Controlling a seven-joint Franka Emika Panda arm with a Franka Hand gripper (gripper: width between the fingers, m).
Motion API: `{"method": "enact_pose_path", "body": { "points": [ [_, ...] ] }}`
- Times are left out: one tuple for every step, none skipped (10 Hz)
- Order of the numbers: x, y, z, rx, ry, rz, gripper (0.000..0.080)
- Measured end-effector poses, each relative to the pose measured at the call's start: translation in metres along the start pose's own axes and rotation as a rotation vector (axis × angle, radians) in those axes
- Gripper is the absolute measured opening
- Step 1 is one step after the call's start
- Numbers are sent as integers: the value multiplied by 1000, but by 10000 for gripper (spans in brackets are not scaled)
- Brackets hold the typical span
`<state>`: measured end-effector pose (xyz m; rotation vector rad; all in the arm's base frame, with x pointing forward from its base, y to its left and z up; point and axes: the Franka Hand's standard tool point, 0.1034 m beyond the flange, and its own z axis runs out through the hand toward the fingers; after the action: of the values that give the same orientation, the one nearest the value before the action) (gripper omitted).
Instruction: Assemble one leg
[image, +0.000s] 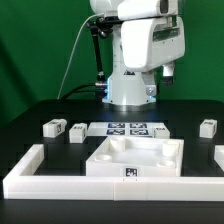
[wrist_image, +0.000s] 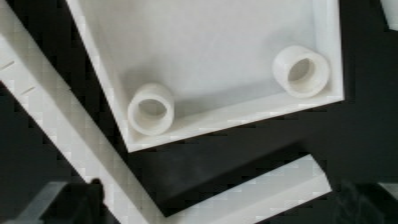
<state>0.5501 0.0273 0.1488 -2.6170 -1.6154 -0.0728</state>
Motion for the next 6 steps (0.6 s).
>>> {"method": "enact_pose_path", "body": {
  "points": [
    [0,0,0,0,0,0,650],
    [0,0,0,0,0,0,650],
    [0,0,0,0,0,0,650],
    [0,0,1,1,-1,0,650],
    [0,0,1,1,-1,0,650],
    [0,0,1,2,-2,0,650]
  ]
}}
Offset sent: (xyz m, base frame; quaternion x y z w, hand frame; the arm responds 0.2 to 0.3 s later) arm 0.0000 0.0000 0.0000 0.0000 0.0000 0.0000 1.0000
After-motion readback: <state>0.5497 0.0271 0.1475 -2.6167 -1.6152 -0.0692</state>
